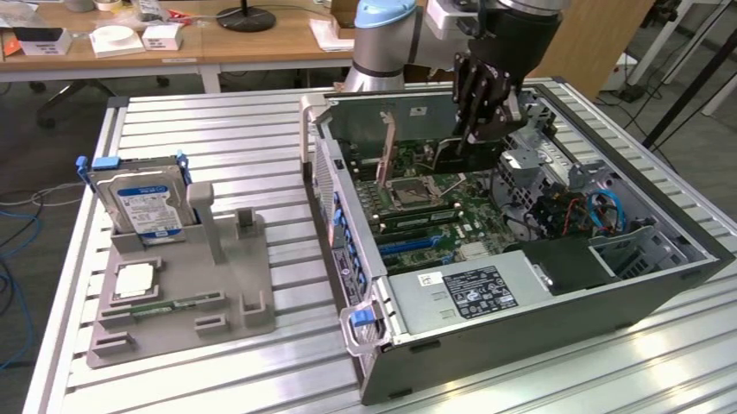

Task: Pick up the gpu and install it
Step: 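Insert the gpu into the slot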

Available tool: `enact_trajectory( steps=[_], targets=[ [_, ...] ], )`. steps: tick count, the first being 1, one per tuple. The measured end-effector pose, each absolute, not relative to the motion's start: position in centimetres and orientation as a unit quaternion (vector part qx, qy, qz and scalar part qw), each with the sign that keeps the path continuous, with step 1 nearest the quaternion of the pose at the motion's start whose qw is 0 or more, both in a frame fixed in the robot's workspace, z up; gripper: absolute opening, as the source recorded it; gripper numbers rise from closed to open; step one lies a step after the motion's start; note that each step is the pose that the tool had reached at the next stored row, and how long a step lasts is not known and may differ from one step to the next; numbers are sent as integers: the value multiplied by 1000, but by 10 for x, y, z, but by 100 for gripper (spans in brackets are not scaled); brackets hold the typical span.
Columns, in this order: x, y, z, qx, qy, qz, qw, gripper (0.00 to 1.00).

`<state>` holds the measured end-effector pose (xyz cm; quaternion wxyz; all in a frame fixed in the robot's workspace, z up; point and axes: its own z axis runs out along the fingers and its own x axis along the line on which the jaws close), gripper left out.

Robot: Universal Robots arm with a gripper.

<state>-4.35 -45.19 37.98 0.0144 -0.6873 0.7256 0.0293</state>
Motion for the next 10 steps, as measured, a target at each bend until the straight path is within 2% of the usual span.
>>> enact_trajectory(
  steps=[10],
  targets=[
    [-44,-452,379,-687,726,29,14,26]
  ],
)
